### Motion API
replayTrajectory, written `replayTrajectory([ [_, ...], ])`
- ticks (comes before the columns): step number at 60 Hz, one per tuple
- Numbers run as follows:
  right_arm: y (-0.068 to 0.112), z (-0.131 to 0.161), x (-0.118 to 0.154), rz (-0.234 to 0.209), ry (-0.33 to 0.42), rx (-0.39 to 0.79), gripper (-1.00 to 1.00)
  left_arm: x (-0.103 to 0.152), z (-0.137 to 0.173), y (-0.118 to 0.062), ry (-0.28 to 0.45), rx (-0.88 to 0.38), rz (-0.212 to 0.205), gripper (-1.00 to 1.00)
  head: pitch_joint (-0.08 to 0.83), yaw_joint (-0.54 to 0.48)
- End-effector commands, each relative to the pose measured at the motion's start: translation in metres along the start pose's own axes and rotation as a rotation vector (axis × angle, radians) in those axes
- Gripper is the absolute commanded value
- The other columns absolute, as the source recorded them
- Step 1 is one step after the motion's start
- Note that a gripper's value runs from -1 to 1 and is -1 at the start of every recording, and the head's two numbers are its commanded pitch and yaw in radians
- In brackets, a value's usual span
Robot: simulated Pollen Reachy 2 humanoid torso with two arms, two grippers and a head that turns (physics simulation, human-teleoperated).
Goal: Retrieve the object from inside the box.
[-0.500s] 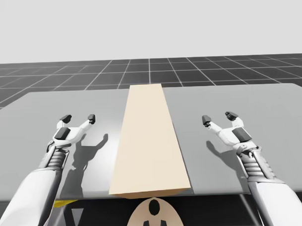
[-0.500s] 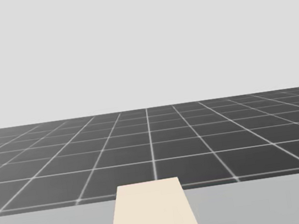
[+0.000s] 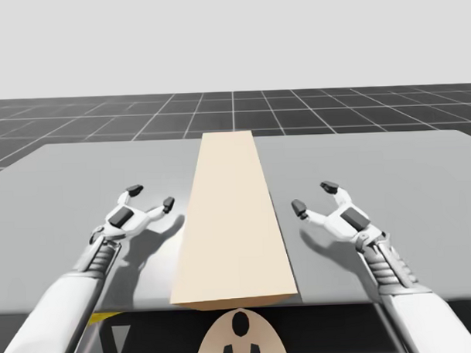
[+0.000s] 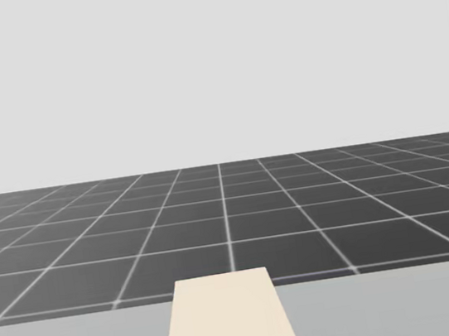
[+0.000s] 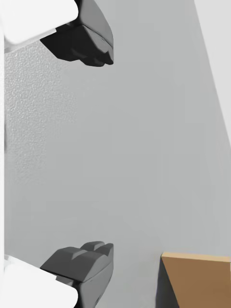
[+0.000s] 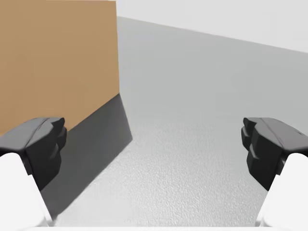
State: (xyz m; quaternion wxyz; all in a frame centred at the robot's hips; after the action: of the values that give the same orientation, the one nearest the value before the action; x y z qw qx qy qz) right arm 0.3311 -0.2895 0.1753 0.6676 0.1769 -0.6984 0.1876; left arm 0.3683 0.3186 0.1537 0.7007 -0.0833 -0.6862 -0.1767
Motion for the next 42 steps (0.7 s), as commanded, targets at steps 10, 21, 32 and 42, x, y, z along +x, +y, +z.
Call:
replayTrajectory([
  [10,0.035,0.006,0.005,0.086,-0.06,0.26,-1.0,0.004,0.01,-0.052,-0.018,-0.302,-0.087,-1.0,-0.012,-0.02],
  [21,0.033,0.012,0.01,0.096,-0.105,0.279,-1.0,0.014,0.019,-0.085,-0.044,-0.419,-0.096,-1.0,-0.012,-0.02],
  [32,0.034,0.014,0.011,0.098,-0.12,0.286,-1.0,0.013,0.021,-0.103,-0.039,-0.486,-0.089,-1.0,-0.01,-0.03],
  [42,0.035,0.014,0.01,0.109,-0.122,0.292,-1.0,0.013,0.019,-0.114,-0.034,-0.544,-0.088,-1.0,-0.01,-0.03],
])
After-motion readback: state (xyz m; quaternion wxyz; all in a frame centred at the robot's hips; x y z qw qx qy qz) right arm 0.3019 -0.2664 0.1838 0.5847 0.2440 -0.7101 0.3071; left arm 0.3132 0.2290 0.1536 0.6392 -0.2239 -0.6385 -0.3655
